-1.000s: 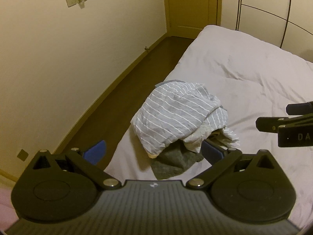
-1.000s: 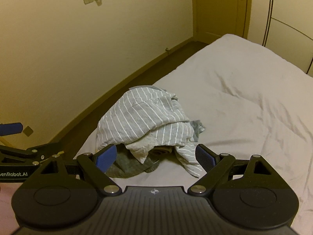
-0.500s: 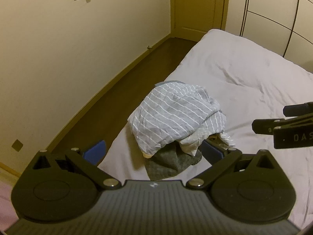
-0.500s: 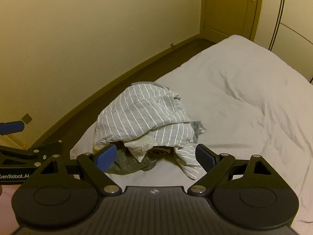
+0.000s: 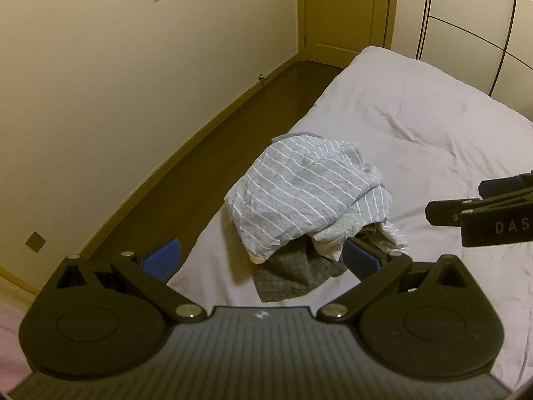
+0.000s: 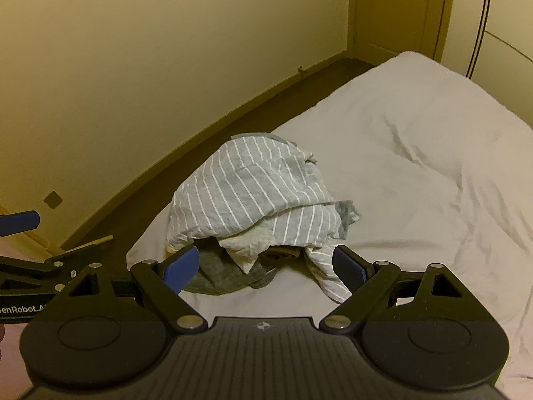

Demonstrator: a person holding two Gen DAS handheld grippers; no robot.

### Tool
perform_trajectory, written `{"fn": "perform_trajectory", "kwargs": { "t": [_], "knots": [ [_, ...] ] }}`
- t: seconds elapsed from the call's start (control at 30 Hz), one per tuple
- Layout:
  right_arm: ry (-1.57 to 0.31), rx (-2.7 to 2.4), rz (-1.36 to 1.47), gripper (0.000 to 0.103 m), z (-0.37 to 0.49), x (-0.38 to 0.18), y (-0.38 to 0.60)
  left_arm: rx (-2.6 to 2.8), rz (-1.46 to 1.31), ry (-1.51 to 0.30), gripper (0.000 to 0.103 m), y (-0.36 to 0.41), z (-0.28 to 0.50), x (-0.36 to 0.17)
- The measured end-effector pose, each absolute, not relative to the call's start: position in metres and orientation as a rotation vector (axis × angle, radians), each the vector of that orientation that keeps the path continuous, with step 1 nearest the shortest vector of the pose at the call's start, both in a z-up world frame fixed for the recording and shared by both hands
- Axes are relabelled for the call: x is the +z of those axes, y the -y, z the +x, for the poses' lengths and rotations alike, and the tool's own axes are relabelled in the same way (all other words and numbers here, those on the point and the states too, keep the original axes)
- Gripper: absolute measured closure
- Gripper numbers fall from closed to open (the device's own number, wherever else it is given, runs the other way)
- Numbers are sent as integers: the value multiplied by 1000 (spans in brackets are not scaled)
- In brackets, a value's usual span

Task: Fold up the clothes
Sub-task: 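Move both grippers toward the crumpled striped T-shirt pile on the bed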

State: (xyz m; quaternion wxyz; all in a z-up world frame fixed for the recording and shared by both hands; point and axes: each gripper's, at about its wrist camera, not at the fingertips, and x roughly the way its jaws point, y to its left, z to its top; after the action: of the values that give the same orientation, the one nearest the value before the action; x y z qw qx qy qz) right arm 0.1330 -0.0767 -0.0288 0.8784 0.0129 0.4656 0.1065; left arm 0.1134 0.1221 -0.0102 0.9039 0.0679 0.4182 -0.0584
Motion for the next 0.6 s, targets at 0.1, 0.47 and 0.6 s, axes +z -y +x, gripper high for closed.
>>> {"fn": "perform_trajectory", "kwargs": {
  "t": [0.1, 0.47, 0.6],
  "knots": [
    [-980, 223, 35, 14, 135, -31, 77, -121, 140, -866, 1, -121, 115, -10],
    [-1014, 212, 64, 14, 143, -38, 83, -125, 142, -873, 1, -115, 119, -12],
    [-1029, 211, 82, 14, 146, -41, 86, -126, 144, -874, 1, -114, 121, -13]
  ]
}}
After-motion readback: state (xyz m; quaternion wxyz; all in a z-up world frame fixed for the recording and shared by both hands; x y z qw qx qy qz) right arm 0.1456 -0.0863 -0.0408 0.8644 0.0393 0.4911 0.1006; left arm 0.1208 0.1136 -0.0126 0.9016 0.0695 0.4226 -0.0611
